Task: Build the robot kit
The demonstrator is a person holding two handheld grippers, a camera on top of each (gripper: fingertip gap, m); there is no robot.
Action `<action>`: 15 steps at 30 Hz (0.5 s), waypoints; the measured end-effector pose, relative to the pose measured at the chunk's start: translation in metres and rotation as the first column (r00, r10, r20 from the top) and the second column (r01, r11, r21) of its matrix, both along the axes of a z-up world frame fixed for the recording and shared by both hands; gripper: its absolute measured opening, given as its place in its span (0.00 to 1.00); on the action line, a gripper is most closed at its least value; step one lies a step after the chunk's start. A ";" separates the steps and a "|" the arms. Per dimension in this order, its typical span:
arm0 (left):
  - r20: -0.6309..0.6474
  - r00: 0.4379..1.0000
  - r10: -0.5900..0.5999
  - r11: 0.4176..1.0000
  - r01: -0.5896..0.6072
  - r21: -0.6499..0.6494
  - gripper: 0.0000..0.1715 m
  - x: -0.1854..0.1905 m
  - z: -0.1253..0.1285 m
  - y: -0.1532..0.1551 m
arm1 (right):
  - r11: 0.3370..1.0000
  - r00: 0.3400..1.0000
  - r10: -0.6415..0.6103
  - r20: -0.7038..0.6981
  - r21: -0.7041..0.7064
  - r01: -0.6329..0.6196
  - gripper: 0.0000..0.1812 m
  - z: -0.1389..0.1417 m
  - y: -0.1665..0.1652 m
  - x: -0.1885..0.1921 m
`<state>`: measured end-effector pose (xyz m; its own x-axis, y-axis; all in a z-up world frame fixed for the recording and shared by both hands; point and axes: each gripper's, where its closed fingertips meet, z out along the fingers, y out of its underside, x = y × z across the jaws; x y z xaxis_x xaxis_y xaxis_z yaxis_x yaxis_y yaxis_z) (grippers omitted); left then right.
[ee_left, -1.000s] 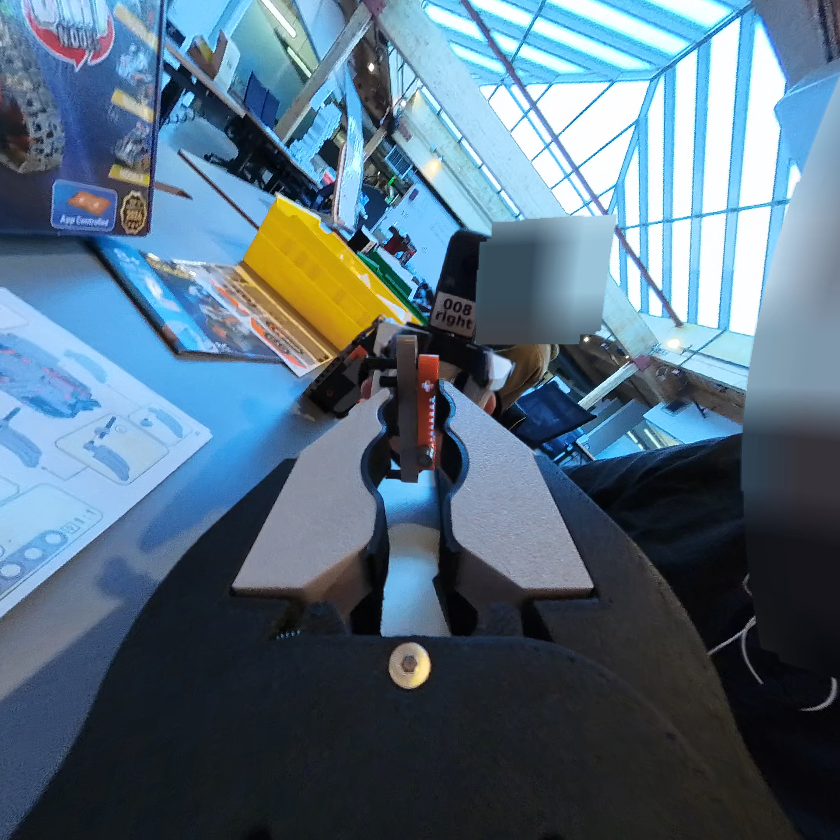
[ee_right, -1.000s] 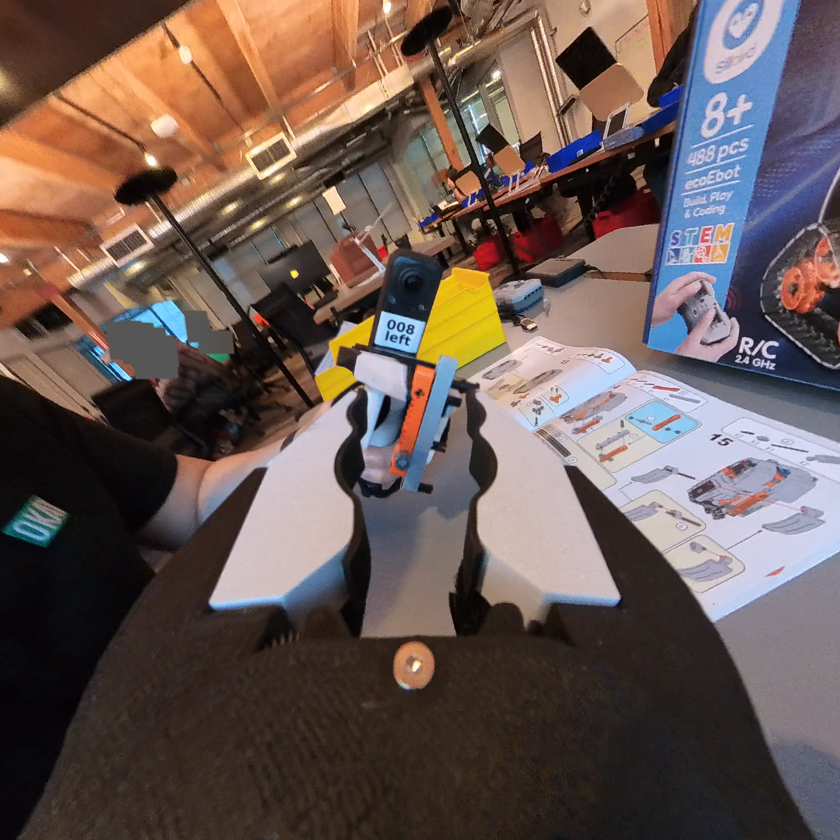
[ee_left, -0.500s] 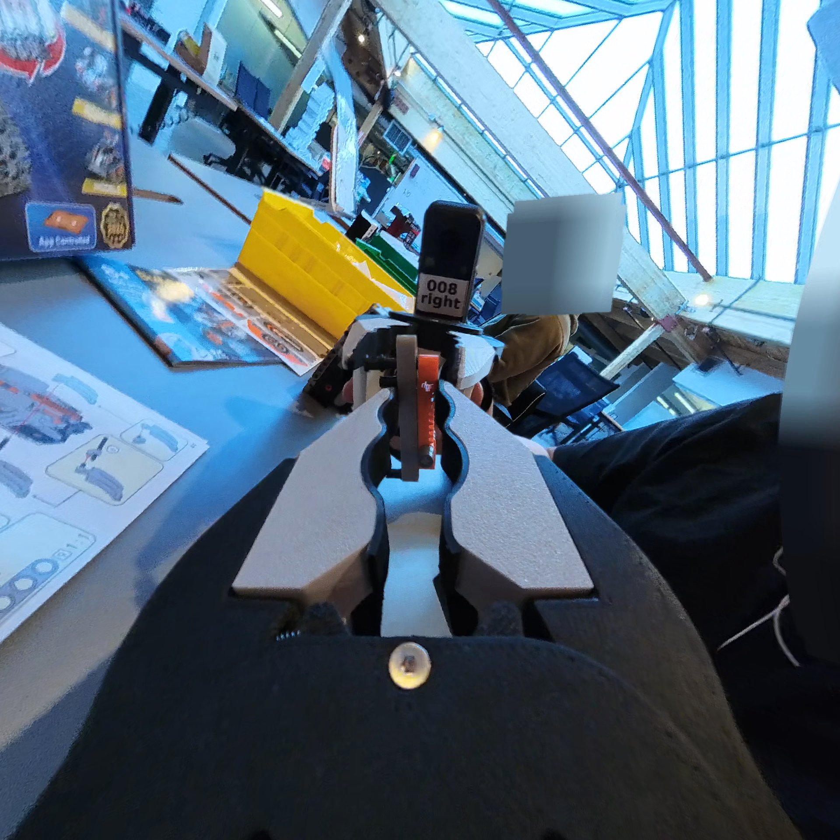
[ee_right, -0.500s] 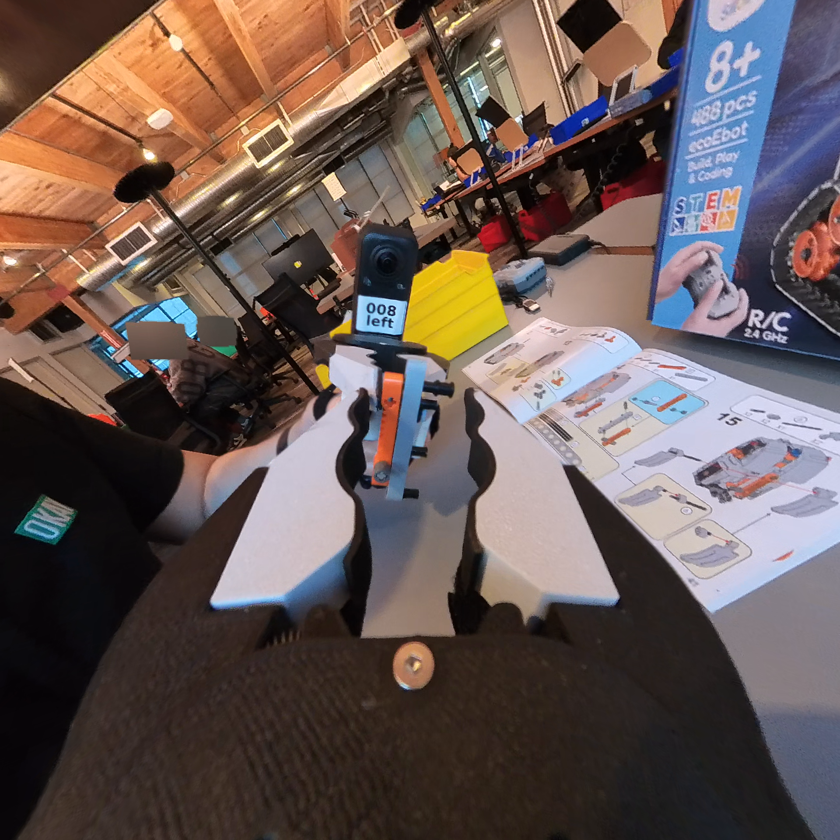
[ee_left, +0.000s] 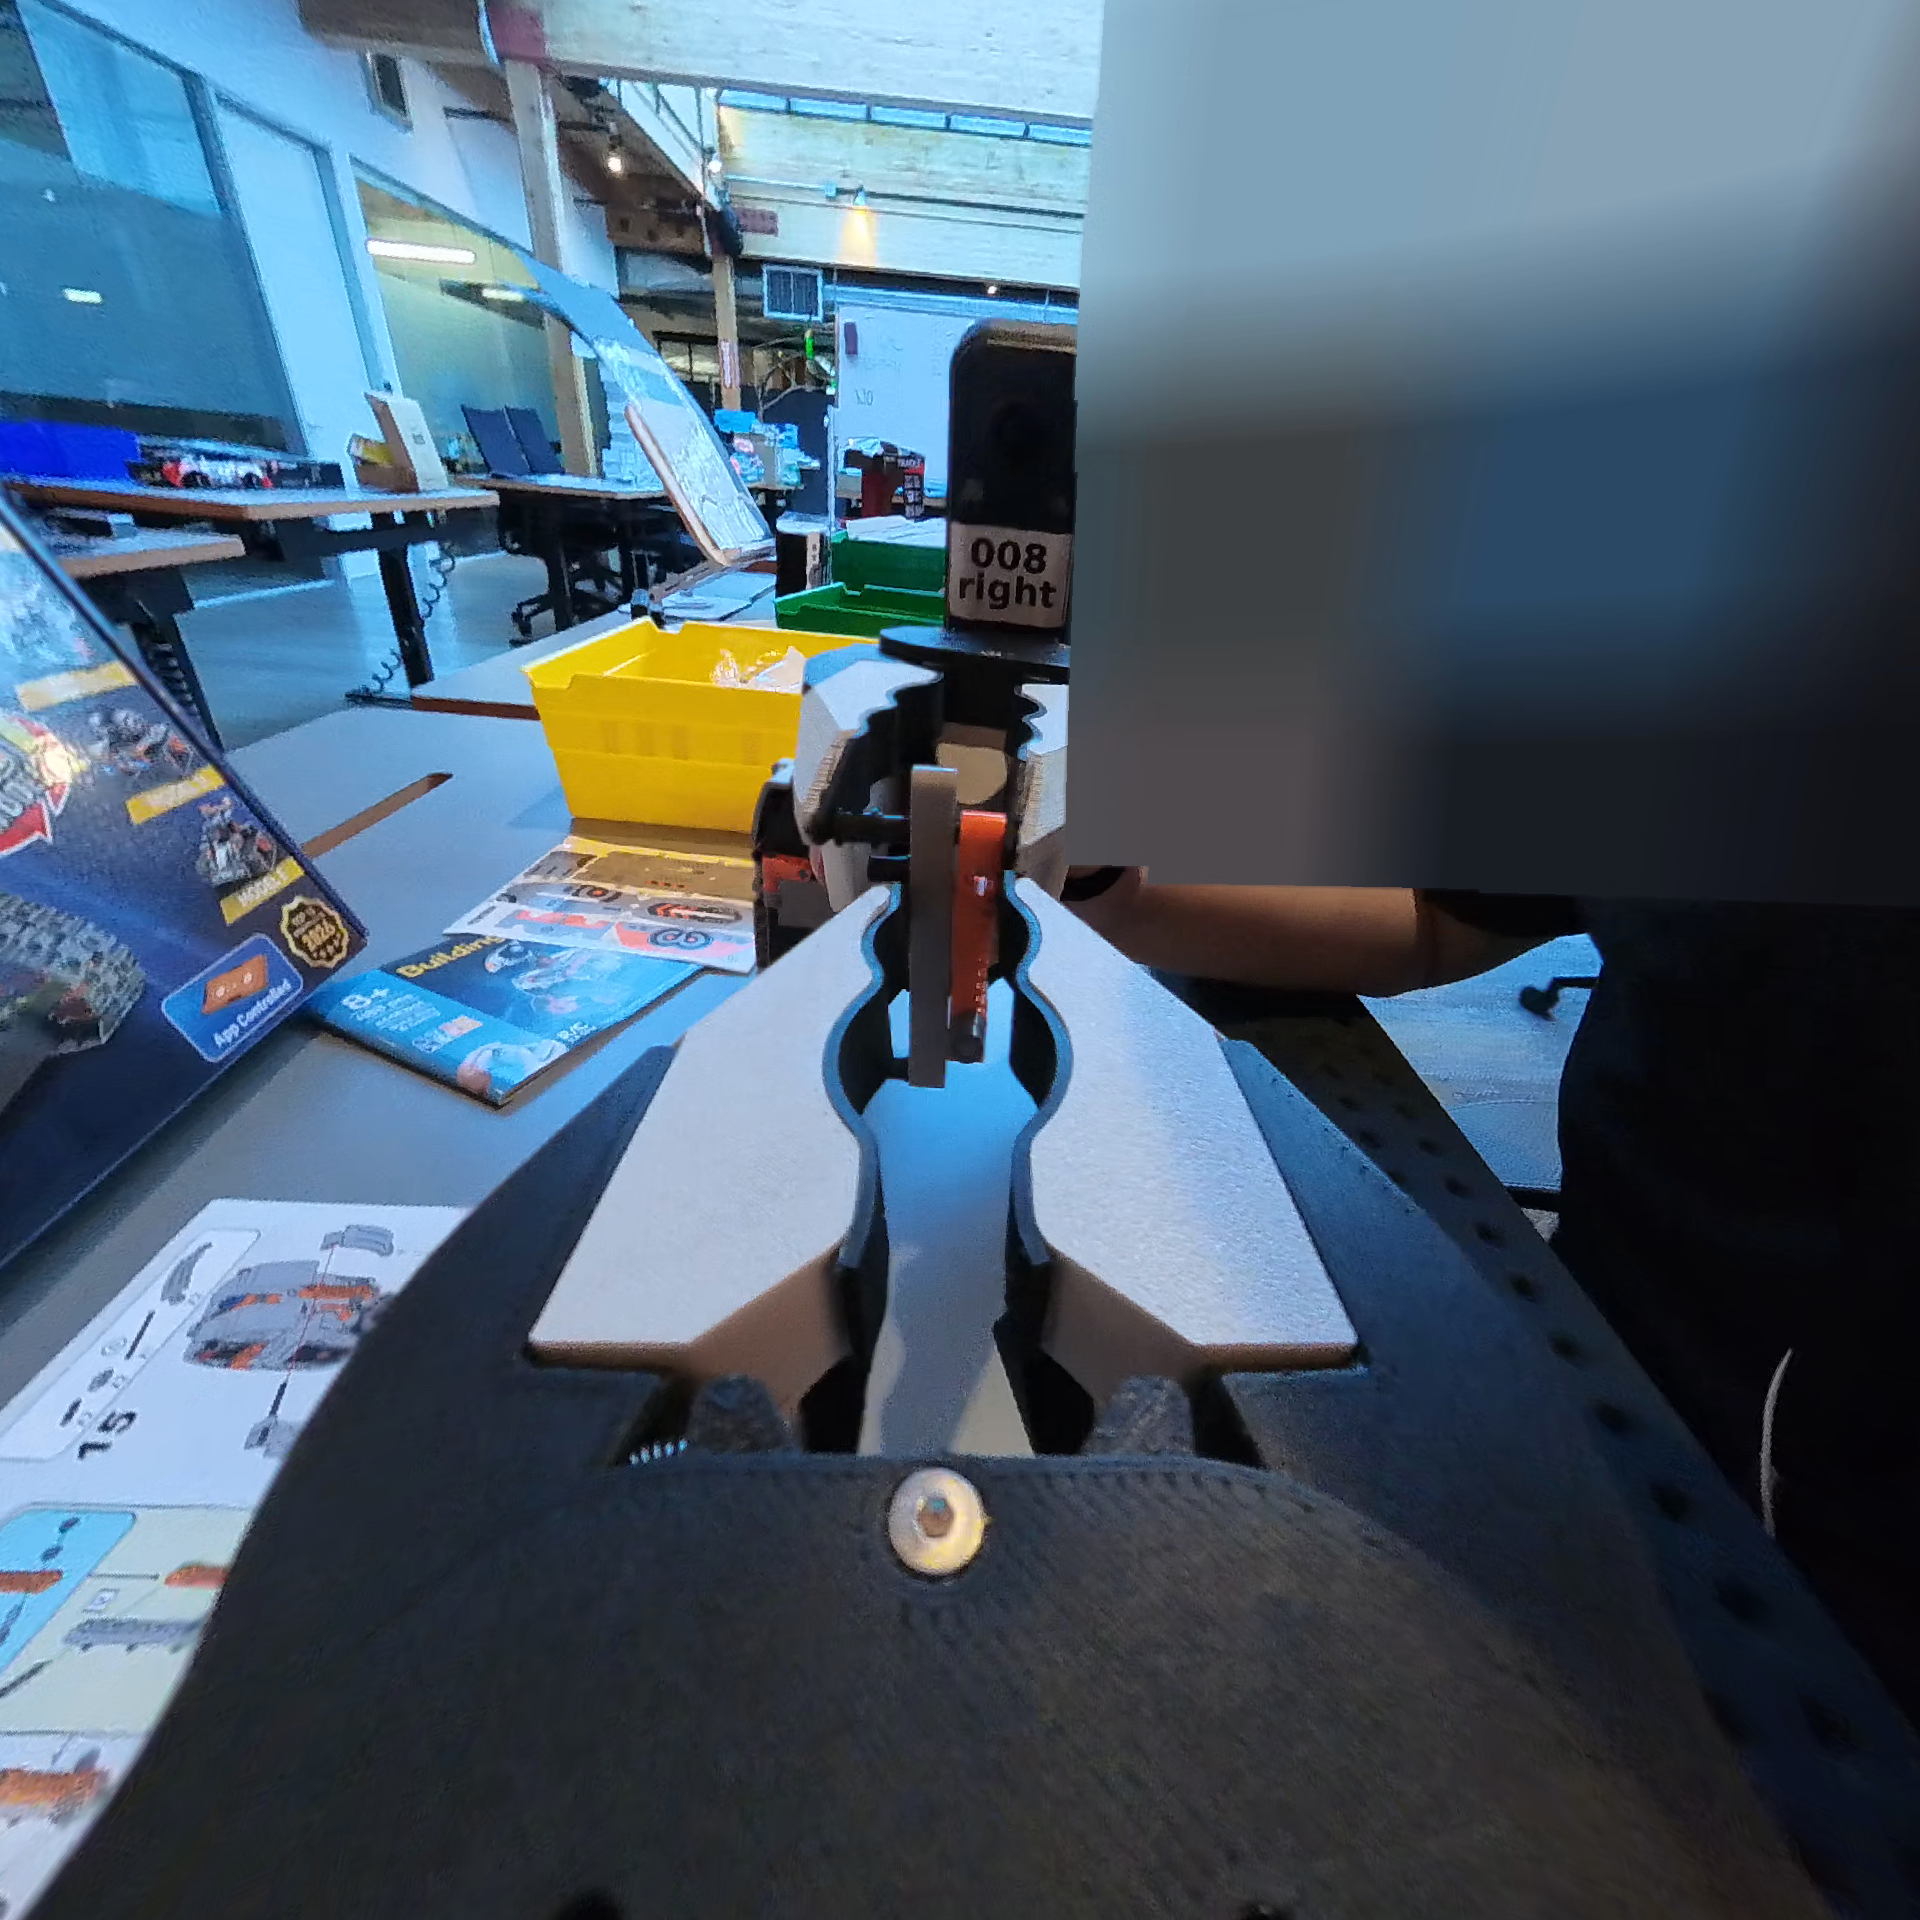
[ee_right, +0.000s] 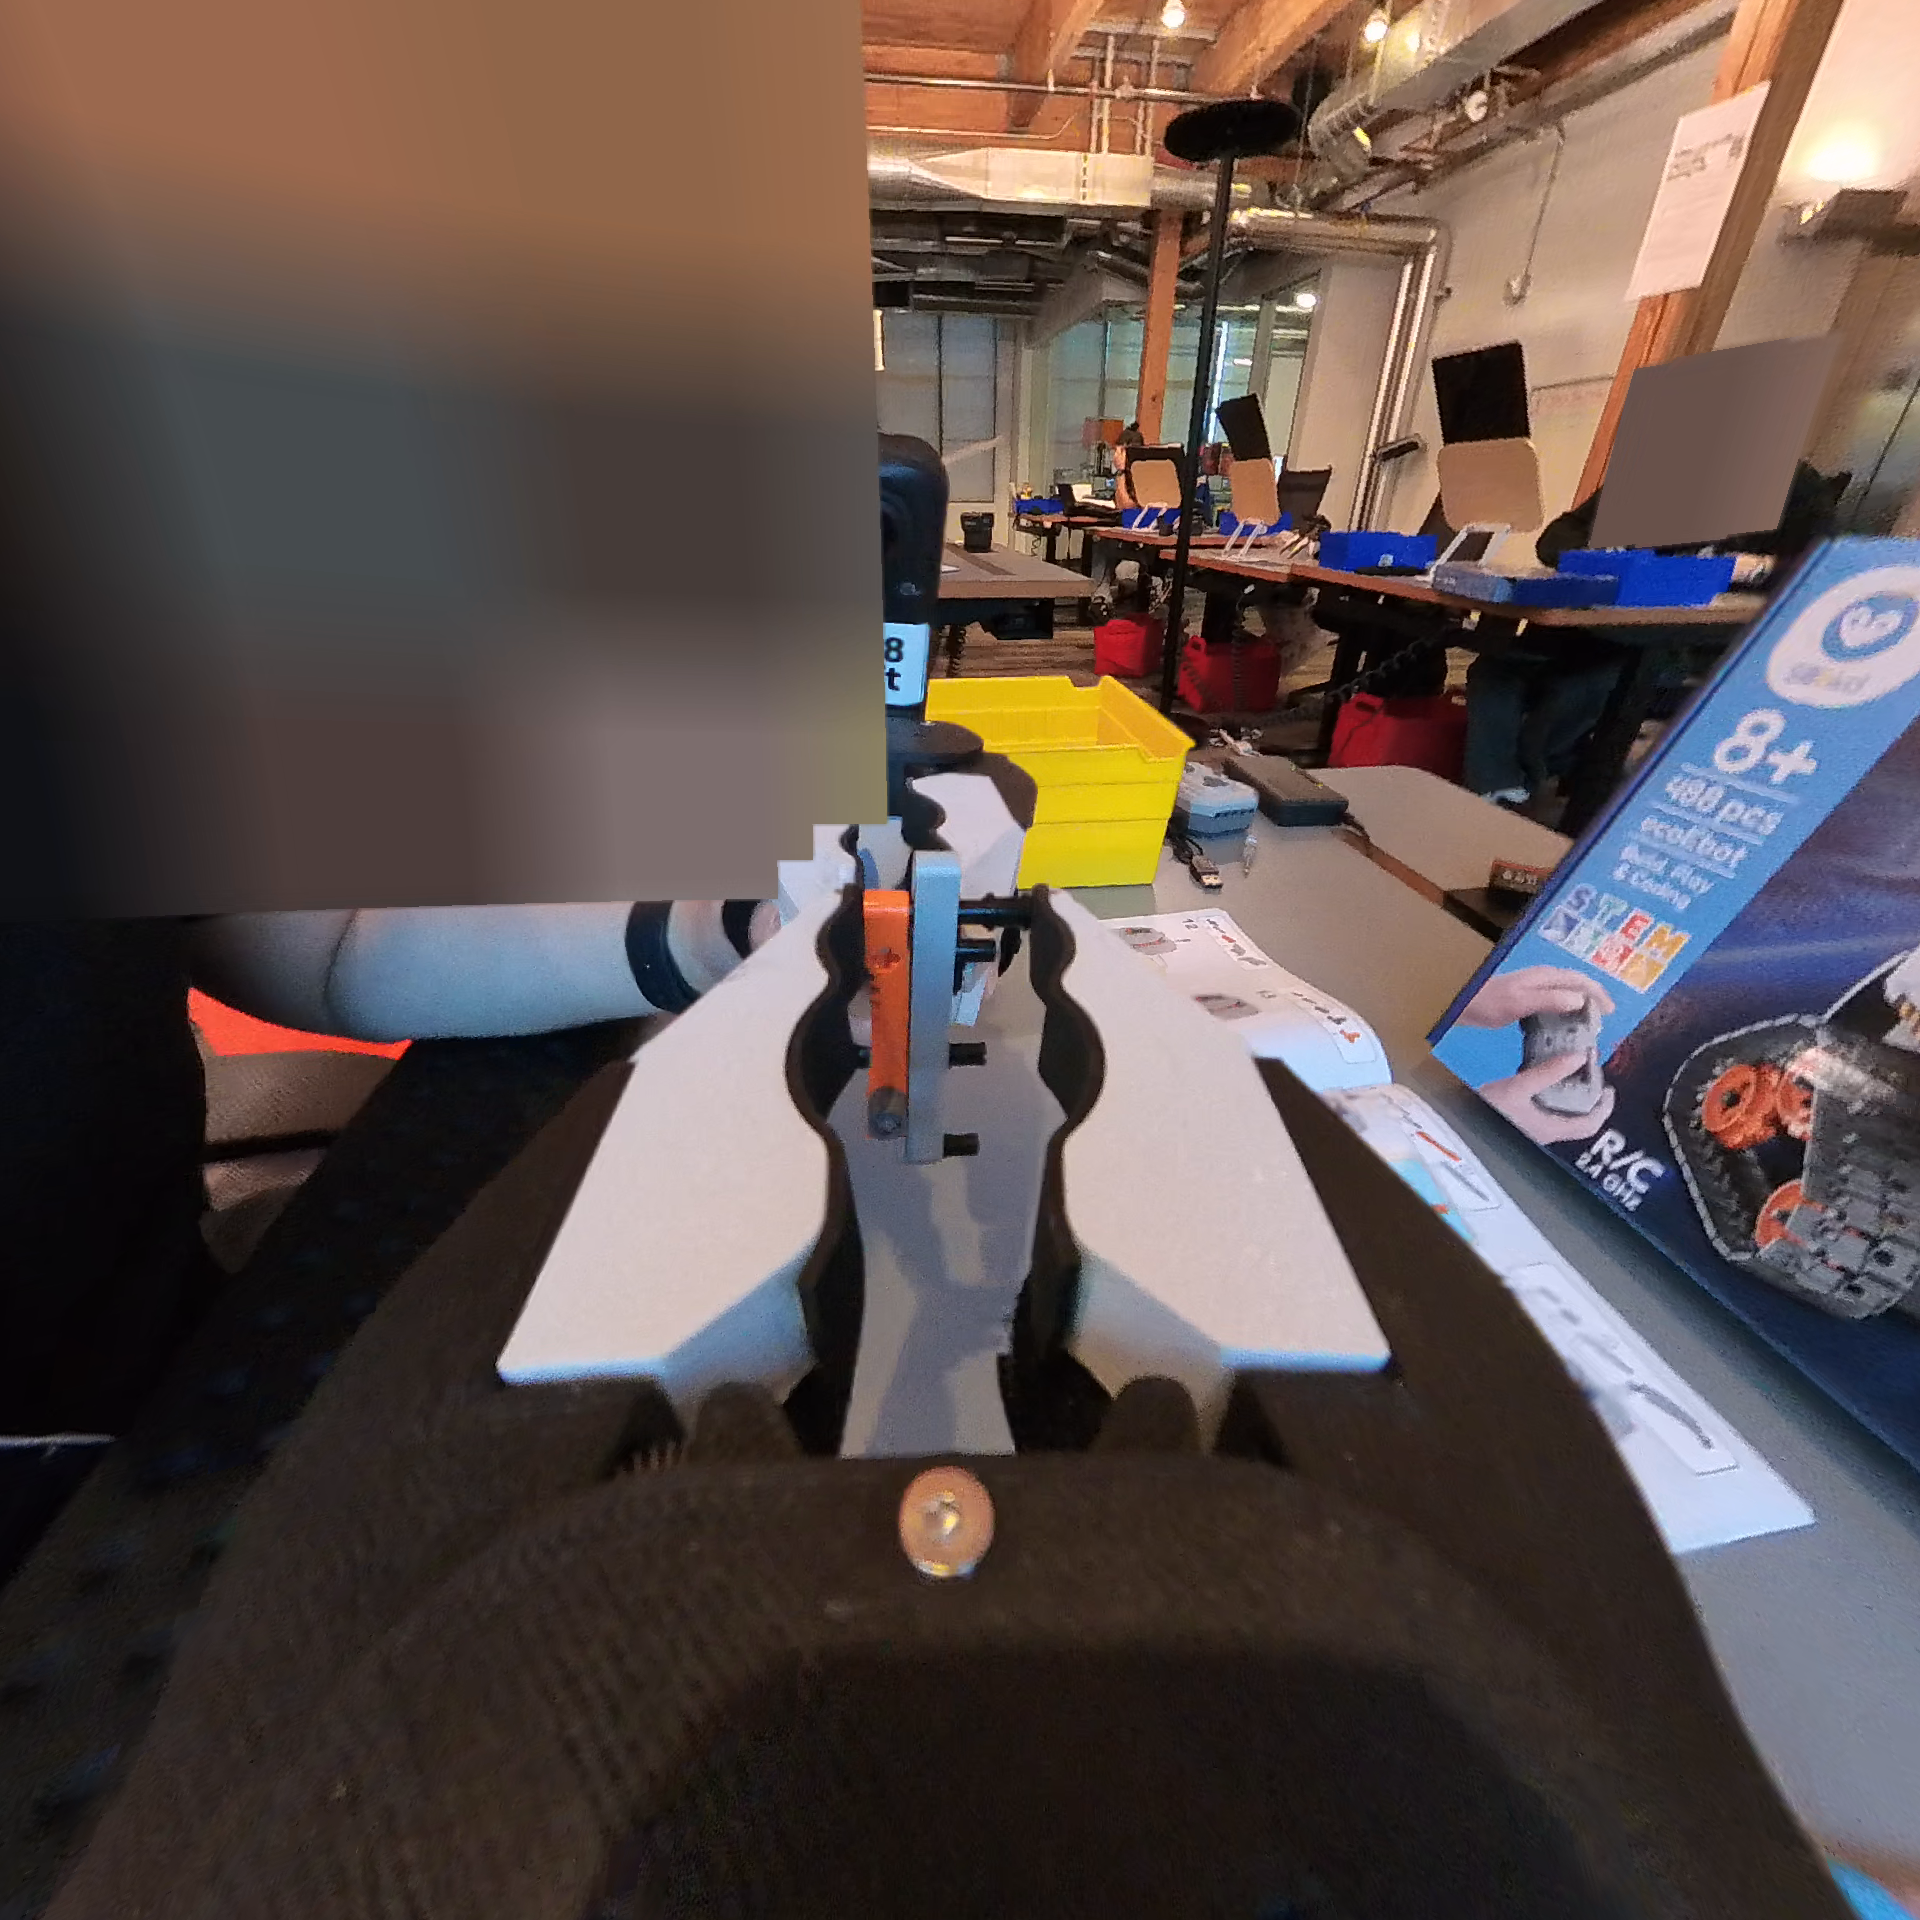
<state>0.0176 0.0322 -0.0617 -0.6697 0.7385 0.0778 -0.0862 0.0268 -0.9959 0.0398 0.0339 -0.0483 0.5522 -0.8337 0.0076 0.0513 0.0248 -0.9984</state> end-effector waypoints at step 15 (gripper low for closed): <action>0.153 0.988 0.037 0.998 -0.028 -0.062 0.13 -0.015 -0.012 -0.002 | 0.997 0.993 0.045 0.106 -0.063 -0.039 0.17 0.009 0.013 -0.010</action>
<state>0.0024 0.0301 -0.0732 -0.6942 0.7162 -0.0714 0.0684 -0.0330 -0.9971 0.0296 0.0470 -0.0393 0.5801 -0.8059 0.1184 0.1588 -0.0308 -0.9868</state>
